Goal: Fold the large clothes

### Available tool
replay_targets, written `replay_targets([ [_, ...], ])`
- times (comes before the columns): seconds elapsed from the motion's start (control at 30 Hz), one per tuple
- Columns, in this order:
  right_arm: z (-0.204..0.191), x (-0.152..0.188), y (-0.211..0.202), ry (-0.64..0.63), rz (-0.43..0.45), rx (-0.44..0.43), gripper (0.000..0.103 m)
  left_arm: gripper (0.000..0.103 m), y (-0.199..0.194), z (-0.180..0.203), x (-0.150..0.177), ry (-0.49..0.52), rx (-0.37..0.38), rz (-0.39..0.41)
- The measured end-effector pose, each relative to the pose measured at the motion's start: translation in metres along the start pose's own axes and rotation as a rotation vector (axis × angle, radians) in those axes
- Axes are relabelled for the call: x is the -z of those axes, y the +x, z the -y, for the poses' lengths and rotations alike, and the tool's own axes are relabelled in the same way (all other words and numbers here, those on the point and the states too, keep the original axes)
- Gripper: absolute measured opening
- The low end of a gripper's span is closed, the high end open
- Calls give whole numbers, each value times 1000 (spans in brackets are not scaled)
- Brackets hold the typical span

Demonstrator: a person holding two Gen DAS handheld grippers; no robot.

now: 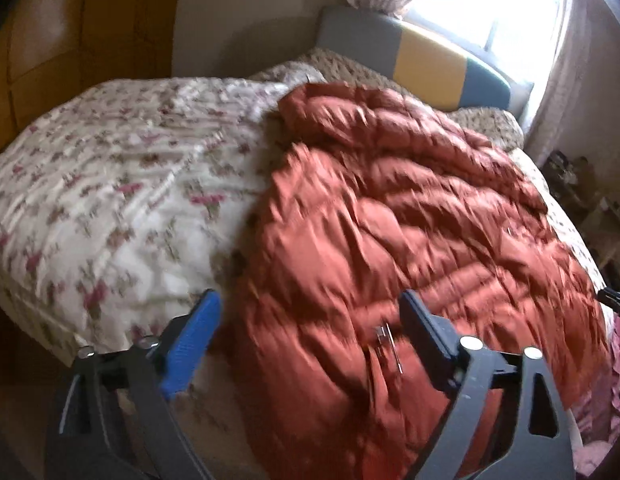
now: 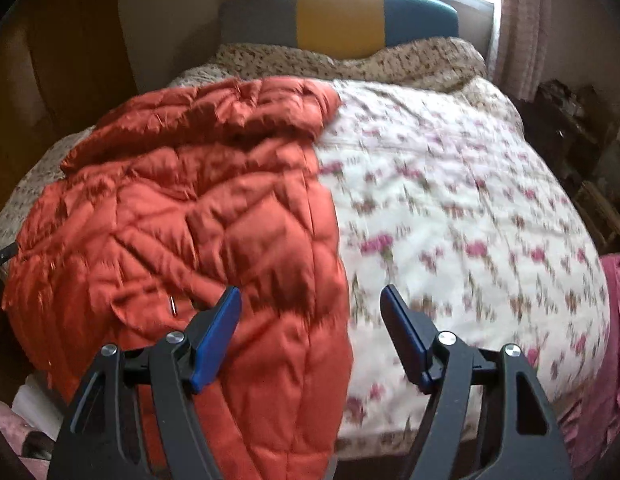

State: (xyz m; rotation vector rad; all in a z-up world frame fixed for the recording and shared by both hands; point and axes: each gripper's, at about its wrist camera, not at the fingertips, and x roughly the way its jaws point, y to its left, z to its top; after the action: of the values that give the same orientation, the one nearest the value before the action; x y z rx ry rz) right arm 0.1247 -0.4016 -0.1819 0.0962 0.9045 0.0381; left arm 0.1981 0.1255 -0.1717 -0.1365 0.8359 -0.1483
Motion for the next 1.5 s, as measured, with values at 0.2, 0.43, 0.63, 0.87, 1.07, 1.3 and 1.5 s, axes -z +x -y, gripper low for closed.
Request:
replay_targets([
  [0.2,8,27,0,68,-31,-21,68,83,-4,6,23,24,26,-36],
  [0.43,3,41,0,72,-53,-42,62,76,-4,15,32,72,37,-50],
  [0.63,-15,34,0,22,-46,-62,20,21,-9,21,26,49,55,-43],
  [0.87,-19,5,-13,48,16,-117,14,16,-34,30,-2,17,132,37],
  [1.07,-30,-34,-21,23,84,-125,13,16,-42,37,-36,-31,199,104],
  [1.3,-31,-91,-19,36,164,-127,13,16,-30,45,-94,-54,215,181],
  [1.5,-27,-141,9,112,159,-177,13,16,7,38,-139,-102,205,166],
])
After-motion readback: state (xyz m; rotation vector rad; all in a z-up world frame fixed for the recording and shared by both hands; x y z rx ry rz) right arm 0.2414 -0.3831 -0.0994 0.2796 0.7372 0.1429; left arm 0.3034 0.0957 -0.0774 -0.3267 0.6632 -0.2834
